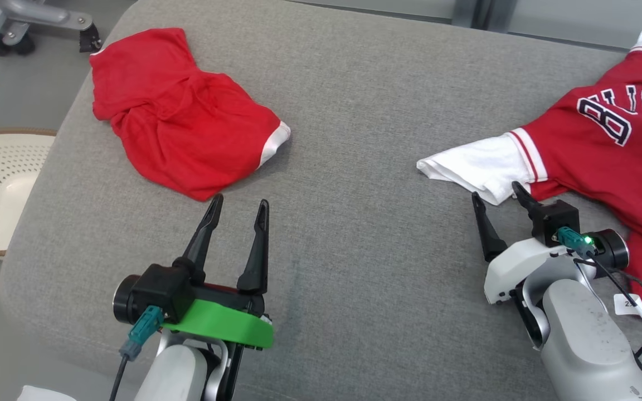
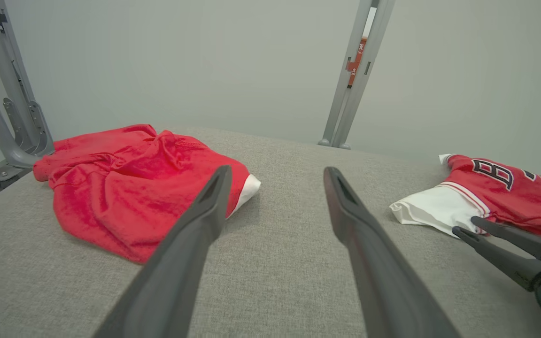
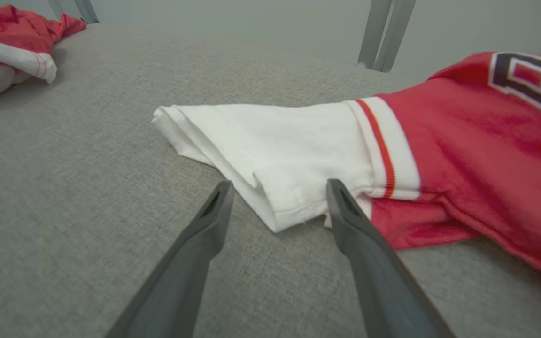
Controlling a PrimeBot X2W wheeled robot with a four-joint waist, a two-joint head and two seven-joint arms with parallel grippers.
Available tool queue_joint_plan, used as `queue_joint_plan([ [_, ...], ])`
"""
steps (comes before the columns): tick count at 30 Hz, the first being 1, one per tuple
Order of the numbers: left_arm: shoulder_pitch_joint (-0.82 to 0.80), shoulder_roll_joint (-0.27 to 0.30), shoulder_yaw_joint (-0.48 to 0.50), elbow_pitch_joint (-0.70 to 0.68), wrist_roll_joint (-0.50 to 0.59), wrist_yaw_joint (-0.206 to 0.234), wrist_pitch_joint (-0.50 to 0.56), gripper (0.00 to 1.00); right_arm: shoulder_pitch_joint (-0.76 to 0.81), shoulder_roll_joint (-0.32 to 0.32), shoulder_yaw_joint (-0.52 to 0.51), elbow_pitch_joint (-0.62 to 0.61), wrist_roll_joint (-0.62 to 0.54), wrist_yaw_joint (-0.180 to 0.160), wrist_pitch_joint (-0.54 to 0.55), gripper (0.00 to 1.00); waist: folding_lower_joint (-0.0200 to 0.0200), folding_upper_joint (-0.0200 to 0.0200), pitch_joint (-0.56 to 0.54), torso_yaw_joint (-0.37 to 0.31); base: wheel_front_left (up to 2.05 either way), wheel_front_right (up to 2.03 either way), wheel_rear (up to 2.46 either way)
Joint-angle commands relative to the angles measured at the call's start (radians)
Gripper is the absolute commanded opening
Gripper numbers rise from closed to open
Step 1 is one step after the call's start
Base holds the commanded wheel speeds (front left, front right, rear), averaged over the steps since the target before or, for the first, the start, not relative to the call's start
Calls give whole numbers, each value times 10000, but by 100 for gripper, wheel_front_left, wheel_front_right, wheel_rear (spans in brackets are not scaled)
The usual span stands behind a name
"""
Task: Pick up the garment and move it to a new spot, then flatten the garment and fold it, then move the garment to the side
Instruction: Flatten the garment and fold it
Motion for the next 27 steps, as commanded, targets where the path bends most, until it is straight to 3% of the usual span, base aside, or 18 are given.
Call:
queue_joint_plan([
  [1,-72,15,-14,-30,-107,47,-1,100,-106,60,-108,133,-218,-17,-65,100,0,0,124,257,0,0,0],
  [9,-141,17,-31,-30,-101,102,-1,100,-417,245,-908,725,-1222,-18,-102,98,0,0,232,298,0,0,0],
  [10,-148,17,-29,-25,-99,98,-1,100,-447,267,-1042,789,-1334,-18,-106,54,0,0,243,276,0,0,0],
  [11,-150,17,-22,-23,-92,92,-1,100,-478,291,-1135,830,-1400,-18,-104,16,0,0,249,250,0,0,0],
  [12,-150,17,-12,-16,-83,88,-1,100,-516,323,-1192,848,-1517,-19,-108,0,0,0,250,209,0,0,0],
  [18,-120,17,107,48,26,47,-1,100,-445,531,-1174,406,-1613,-18,-126,0,0,0,108,-186,0,0,0],
  [27,148,18,249,48,130,53,-1,100,473,631,-1009,-1310,-1315,-18,-130,0,0,0,-420,-1203,0,0,0],
])
